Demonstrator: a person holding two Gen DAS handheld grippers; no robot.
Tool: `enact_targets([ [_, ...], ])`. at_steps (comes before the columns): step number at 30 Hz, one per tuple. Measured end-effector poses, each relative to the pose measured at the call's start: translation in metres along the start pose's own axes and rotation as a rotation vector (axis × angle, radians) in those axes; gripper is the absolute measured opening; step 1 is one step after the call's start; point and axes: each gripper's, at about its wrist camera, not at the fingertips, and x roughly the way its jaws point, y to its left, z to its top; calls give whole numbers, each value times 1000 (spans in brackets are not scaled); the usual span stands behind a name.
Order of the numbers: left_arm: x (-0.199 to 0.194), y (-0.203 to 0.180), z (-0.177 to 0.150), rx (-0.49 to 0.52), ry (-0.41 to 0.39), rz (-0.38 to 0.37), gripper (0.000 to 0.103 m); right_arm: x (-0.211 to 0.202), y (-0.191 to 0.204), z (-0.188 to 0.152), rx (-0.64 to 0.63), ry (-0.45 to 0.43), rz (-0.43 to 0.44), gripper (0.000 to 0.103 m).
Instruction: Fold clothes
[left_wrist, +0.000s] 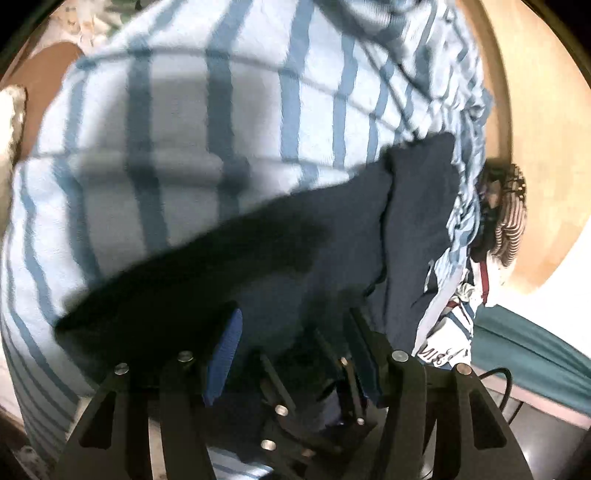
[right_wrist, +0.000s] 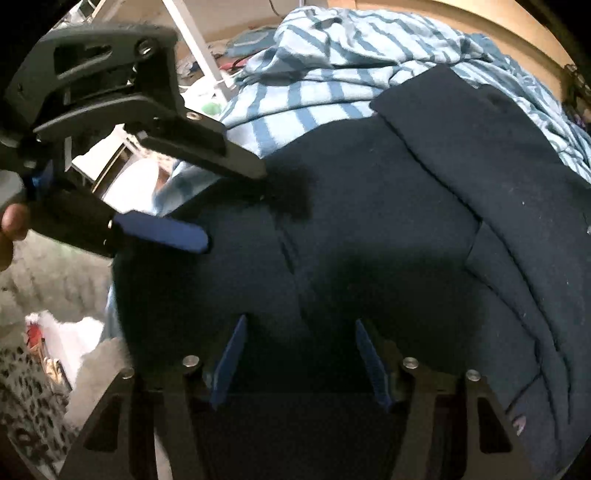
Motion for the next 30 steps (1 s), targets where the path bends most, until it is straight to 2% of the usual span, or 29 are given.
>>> enact_targets([
  [2,7,-2,0,0,20,23,58,0,0,-3,8,-9,8,57],
  [3,11,-3,0,-2,24,38,58,-2,1,-5,12,-16,14,32],
  [4,16,-4,0,-10,26,45,58,-4,1,-8,20,-16,27,17],
  [6,22,-4,1,-32,26,44,58,-16,4,-12,12,-42,33,9],
  [10,26,-4,1,-42,33,41,58,-39,11,-19,-7,-98,43,8],
  [12,30,-8,1,-21,38,67,58,-44,15,-20,-31,-101,57,8],
  [14,38,-12,1,6,44,103,58,-45,17,-22,-44,-90,62,3],
  [20,58,-25,4,67,76,215,55,-37,13,-19,-19,-83,76,3],
  [23,62,-30,4,65,86,243,55,-34,10,-20,5,-74,81,3],
  [26,62,-28,4,54,86,222,55,-36,4,-19,18,-81,66,11],
  [27,62,-27,3,50,85,212,55,-35,1,-17,22,-73,69,20],
  [28,62,-26,3,46,86,203,55,-32,-2,-16,30,-58,75,40],
  [30,62,-25,3,42,92,188,55,-25,-8,-12,44,-40,76,42],
])
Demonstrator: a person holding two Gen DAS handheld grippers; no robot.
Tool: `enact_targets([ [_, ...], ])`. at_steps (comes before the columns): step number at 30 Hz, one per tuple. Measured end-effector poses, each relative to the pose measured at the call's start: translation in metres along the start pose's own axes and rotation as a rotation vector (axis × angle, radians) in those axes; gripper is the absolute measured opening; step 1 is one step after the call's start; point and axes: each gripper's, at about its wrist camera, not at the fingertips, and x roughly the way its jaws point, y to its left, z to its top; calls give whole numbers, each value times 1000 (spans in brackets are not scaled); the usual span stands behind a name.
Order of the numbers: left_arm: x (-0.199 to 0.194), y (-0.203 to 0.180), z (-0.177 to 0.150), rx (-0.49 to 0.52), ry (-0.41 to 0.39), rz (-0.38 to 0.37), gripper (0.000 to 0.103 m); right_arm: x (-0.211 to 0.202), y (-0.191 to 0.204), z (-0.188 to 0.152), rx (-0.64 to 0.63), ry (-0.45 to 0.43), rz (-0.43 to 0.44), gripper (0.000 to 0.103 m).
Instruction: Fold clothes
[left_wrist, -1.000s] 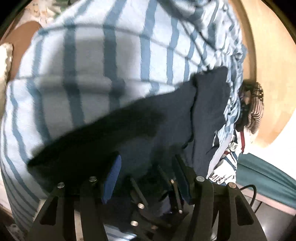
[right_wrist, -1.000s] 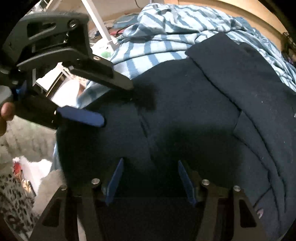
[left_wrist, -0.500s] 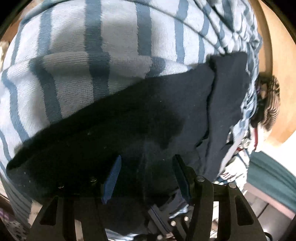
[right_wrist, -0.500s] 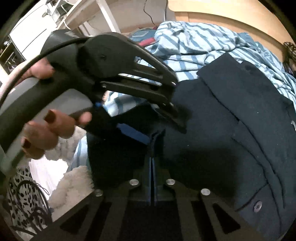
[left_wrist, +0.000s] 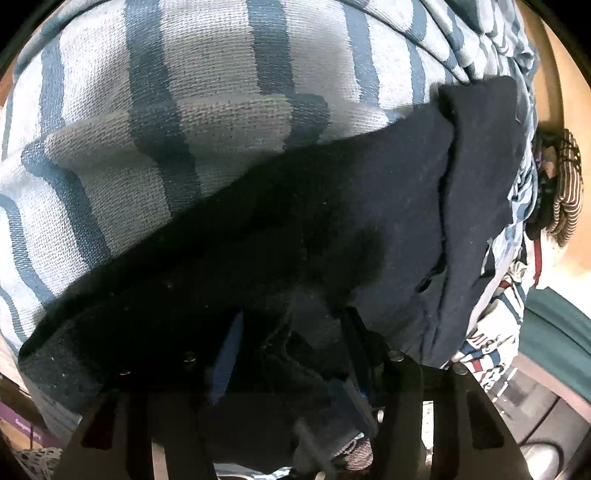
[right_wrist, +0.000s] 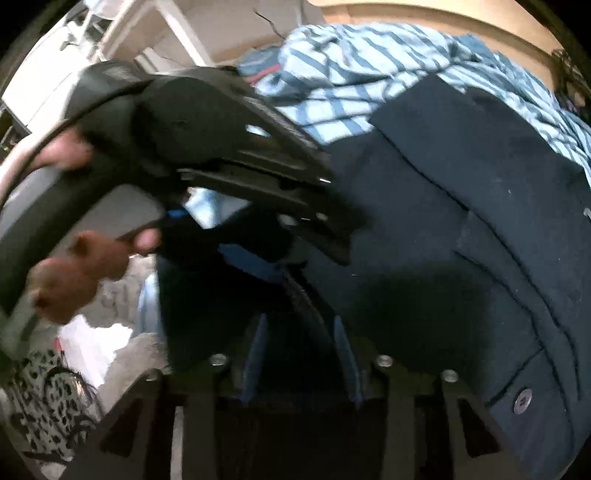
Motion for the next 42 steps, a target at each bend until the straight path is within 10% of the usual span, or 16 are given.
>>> enact_targets([
  [10,-5,4,-8,-41,-16,-55,55,24,-11,16,22,35,-38,48],
  [14,-11,4,-16,-55,-42,-49,55,20,9,9,-66,13,-67,8],
  [22,-2,-12,-24,-2,-40,25,55,-17,32,-9,-143,-96,-35,5],
  [28,15,-20,-24,78,-34,111,40,-9,50,-15,-181,-77,-6,2],
  [32,19,-20,-31,139,-64,176,6,-8,53,-30,-176,-75,-11,2],
  [38,7,-6,-38,95,-90,64,4,-42,20,-68,139,-144,-11,12],
  [42,9,-8,-45,78,-122,35,3,-91,-33,-111,445,-306,3,45],
])
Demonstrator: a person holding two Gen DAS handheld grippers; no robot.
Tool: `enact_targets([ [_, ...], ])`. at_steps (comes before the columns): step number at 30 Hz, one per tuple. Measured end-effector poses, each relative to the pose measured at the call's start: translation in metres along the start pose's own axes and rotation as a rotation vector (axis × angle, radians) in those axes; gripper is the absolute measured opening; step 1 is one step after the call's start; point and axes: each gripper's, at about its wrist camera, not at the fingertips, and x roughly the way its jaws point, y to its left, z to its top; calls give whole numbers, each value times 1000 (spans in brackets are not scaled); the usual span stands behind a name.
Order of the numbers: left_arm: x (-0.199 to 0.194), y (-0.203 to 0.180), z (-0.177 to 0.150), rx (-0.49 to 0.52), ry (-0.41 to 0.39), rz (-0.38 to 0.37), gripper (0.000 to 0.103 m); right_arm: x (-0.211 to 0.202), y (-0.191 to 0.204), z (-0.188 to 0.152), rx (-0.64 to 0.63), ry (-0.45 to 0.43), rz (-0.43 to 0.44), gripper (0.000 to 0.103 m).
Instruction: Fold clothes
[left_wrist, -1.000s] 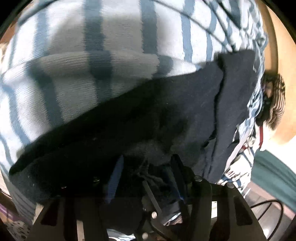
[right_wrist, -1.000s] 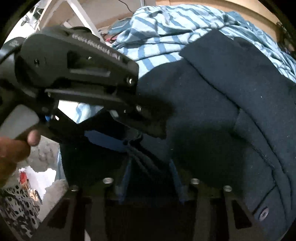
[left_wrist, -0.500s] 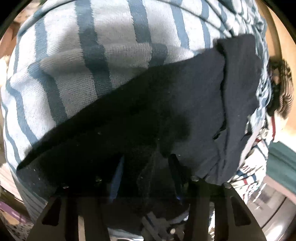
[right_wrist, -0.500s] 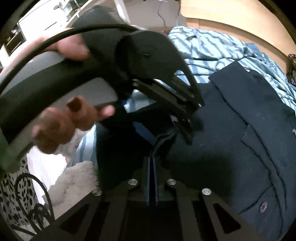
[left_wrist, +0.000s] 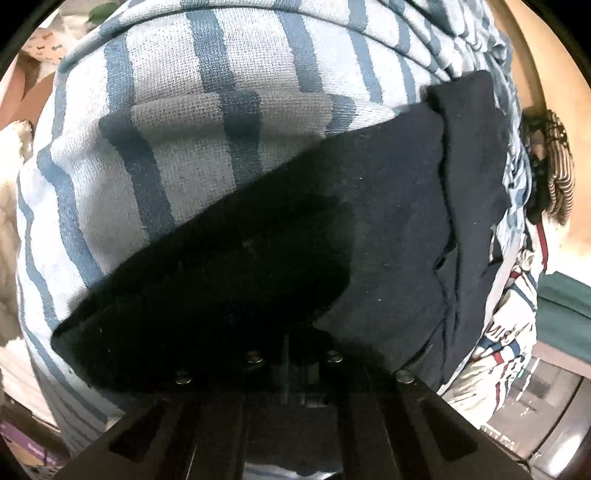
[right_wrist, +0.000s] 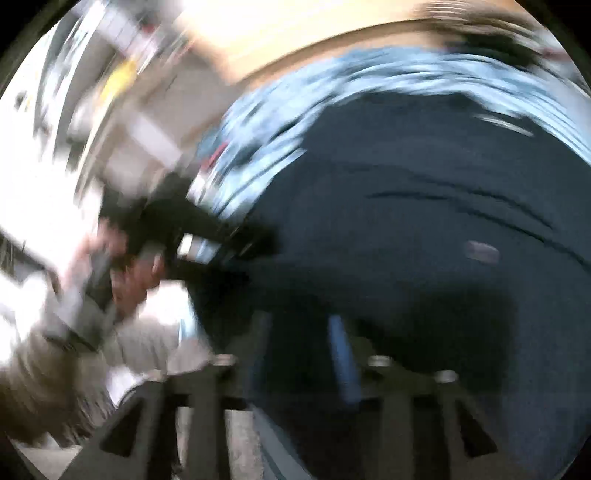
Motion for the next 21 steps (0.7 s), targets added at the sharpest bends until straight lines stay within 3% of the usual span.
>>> enact_targets([
  [3,-1,-2,-6,-27,-15,-29,3,-41,-45,-3,150,-83,-90,46],
  [4,-2,-5,-9,-26,-24,-36,3,-51,-54,-4,177,-97,-127,51],
  [5,-4,-8,-13,-22,-34,-42,3,-50,-60,-1,179,-79,-144,55],
  [7,-7,-16,-20,-7,-54,-57,3,-46,-71,6,179,-37,-175,71],
  [8,-7,-21,-25,2,-56,-71,3,-40,-71,7,165,-1,-196,73],
  [11,-8,-32,-34,16,-44,-107,3,-18,-61,10,65,130,-260,75],
  [14,-6,-36,-51,48,-65,-91,3,-8,-54,14,-15,181,-291,84],
  [17,-26,-4,-19,40,-76,-86,3,-4,-59,11,-61,257,-351,85],
  [19,-29,20,-32,27,-79,-90,3,0,-65,10,-77,290,-372,85],
  [21,-22,5,-37,18,-76,-86,3,6,-70,9,-86,319,-383,85],
])
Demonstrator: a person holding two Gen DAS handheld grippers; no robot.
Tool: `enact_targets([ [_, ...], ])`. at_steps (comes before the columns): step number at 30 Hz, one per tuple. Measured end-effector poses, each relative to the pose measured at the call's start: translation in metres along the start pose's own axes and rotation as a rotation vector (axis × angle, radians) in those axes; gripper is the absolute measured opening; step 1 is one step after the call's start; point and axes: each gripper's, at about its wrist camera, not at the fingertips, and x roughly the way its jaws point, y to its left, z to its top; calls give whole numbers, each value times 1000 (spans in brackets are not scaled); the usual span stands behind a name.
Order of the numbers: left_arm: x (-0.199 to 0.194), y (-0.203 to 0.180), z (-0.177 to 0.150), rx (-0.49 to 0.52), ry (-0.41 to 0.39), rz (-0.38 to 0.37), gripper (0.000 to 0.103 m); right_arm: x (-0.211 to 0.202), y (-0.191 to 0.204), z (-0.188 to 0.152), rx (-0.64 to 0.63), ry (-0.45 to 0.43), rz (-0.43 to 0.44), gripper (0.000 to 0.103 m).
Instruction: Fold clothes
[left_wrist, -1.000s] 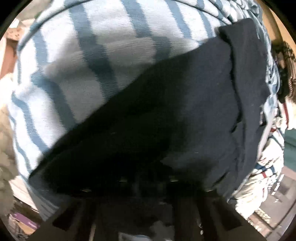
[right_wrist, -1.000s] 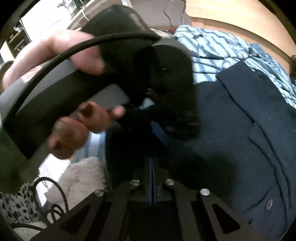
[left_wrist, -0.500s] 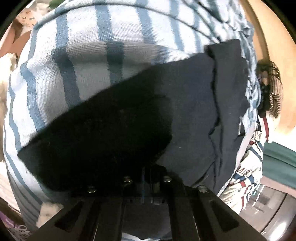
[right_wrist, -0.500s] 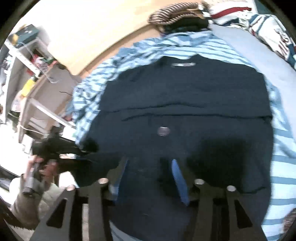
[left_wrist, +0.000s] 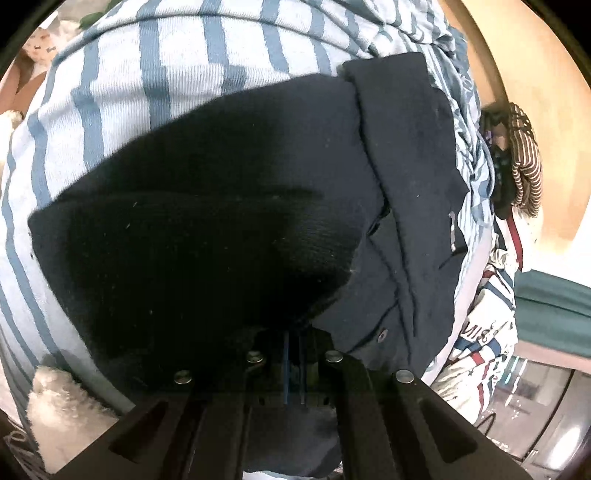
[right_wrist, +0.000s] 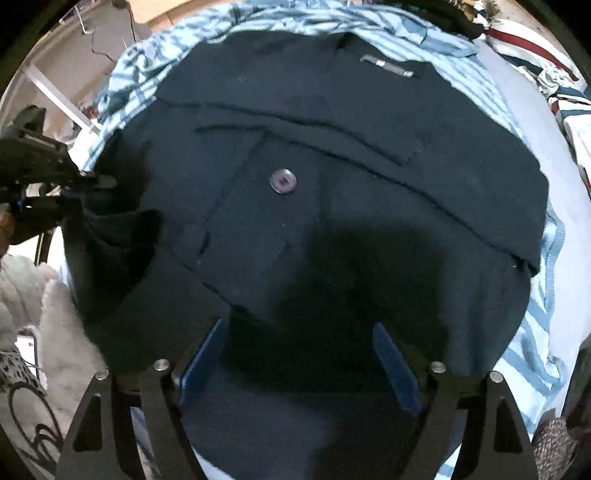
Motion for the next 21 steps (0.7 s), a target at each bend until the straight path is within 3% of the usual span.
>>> enact_targets([
  [2,2,-10,1,-8,3,5,3,9,0,0,-8,33,8,85],
  [5,-18,8,9,-15,5,10,3,15,13,-8,-38,92,42,84],
  [9,-7,-3,9,0,7,26,3,8,30,-16,-92,63,61,83],
  [12,-1,-6,6,-16,24,21,3,11,28,-14,-107,54,-6,68],
  [16,-1,-7,5,-43,-2,14,3,8,18,-8,-78,35,-42,81],
  [18,1,-8,4,-55,-21,10,3,14,19,-9,-102,64,-44,79],
  [20,4,-7,1,-65,-26,0,3,22,20,-11,-117,97,-32,70],
  [21,5,-6,0,-71,-27,-5,3,22,20,-11,-108,91,-23,49],
])
